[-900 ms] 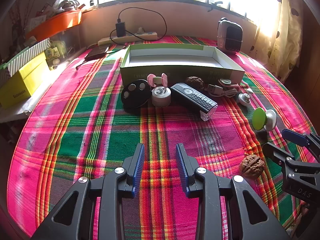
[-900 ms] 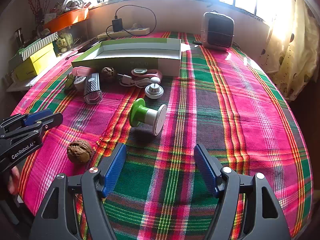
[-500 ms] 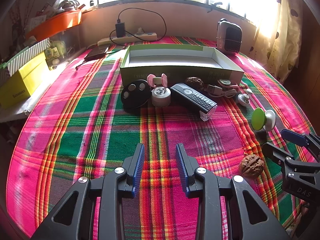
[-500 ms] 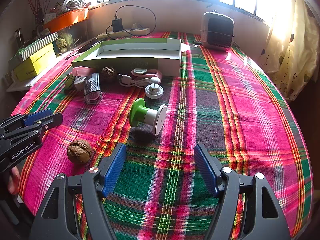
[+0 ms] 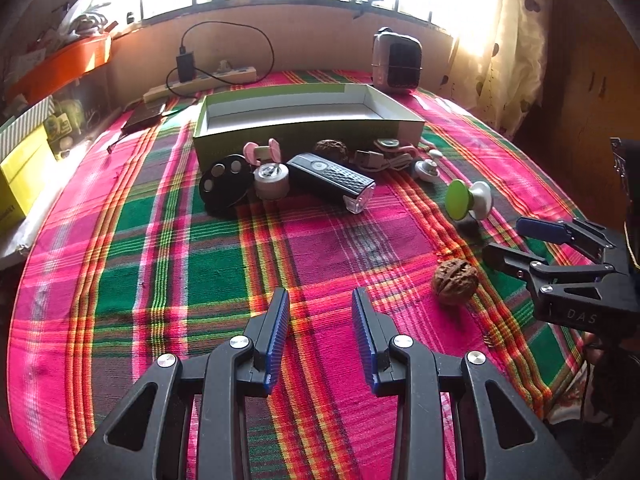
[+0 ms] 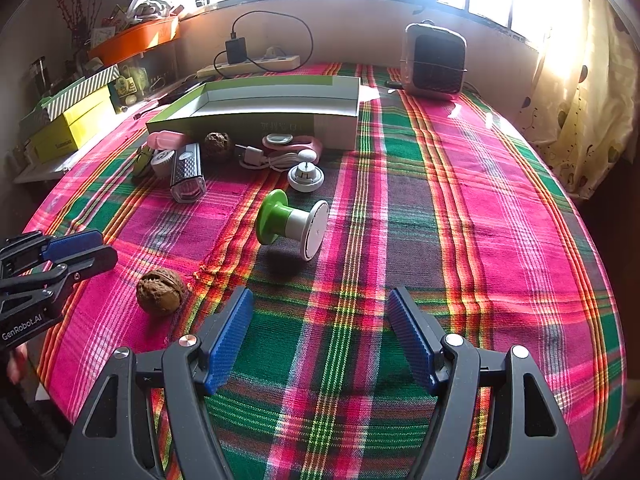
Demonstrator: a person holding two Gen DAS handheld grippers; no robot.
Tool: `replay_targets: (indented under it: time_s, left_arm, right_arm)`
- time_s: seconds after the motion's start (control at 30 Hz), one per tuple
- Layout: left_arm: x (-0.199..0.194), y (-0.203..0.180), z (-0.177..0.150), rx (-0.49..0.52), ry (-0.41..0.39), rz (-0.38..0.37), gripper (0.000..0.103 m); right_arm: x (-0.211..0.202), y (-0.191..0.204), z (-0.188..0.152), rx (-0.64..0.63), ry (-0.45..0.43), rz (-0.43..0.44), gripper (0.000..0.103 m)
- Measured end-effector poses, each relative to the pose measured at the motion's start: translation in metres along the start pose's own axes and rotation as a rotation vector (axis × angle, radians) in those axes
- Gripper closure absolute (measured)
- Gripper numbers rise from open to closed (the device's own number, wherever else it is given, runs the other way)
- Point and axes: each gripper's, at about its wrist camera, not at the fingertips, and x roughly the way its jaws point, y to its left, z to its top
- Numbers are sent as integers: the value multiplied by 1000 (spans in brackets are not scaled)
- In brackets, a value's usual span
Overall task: Organize objects
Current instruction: 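Reach the left gripper to the walnut and close on it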
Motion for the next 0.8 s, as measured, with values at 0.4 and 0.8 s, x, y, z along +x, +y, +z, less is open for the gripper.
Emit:
replay_targets:
  time_s: [0.4, 0.8]
  left_arm:
    - [-12, -39, 10, 150, -33, -234, 68]
    - [12, -59, 15, 219, 14, -206, 68]
  right_arm:
    - [-6, -13, -5, 31, 3, -16, 33]
    - [-8, -15, -7, 26, 10, -28, 33]
